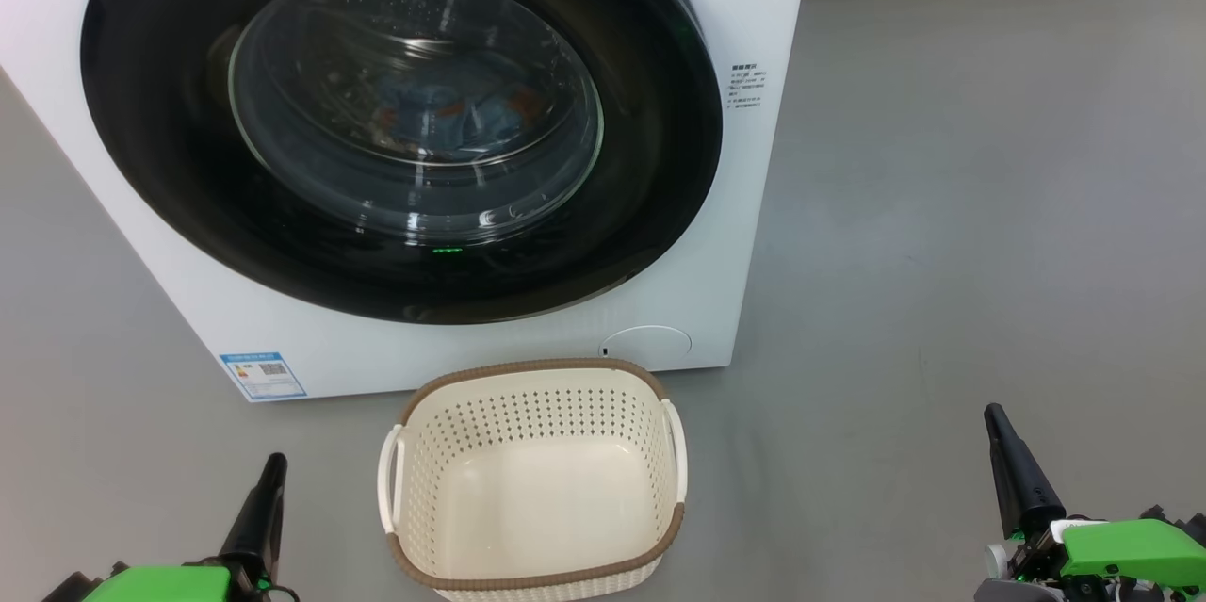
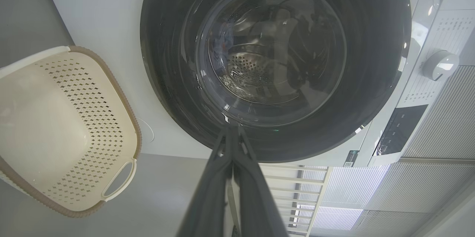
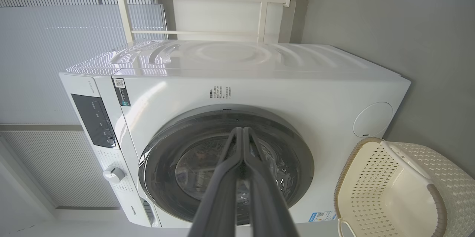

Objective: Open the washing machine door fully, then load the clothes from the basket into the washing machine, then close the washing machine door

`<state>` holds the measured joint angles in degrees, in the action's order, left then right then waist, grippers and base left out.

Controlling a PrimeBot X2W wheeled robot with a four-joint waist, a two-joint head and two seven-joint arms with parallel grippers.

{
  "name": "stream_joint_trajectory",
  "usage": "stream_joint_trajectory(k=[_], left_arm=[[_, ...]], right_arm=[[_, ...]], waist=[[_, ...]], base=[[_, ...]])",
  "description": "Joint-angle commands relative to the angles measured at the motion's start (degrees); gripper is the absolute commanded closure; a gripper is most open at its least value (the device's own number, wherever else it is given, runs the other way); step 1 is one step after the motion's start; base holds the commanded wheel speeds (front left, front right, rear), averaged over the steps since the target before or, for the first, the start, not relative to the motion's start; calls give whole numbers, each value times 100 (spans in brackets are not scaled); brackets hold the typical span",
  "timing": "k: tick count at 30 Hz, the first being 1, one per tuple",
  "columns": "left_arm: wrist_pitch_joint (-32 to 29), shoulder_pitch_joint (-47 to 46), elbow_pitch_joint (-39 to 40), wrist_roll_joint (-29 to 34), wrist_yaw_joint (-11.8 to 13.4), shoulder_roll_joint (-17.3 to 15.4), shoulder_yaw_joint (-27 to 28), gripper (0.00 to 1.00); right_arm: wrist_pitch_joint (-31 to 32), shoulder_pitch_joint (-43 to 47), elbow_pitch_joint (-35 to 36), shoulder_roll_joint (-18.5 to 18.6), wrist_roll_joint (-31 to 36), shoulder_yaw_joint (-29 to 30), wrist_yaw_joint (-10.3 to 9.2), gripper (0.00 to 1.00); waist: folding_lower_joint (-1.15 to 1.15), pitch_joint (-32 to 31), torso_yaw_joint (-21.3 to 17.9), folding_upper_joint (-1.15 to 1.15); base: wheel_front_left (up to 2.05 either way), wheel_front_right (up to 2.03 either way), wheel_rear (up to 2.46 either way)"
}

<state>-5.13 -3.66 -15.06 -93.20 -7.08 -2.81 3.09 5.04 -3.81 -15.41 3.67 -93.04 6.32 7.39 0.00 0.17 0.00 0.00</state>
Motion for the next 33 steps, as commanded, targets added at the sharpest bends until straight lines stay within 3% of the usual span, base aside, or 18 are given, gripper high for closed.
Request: stream_joint_trajectory(k=[1,33], left_arm=[[-30,-244,104,-6,-41,-104,211,100],[-67,-248,102,32,-41,-71,257,100]], right_arm=[[43,-228,144,13,-18,-107,10,100],[79,-232,141,-18,19,-62,10,100]], waist=[[0,0,0,0],[0,0,0,0]], base=[[0,0,0],[0,0,0]])
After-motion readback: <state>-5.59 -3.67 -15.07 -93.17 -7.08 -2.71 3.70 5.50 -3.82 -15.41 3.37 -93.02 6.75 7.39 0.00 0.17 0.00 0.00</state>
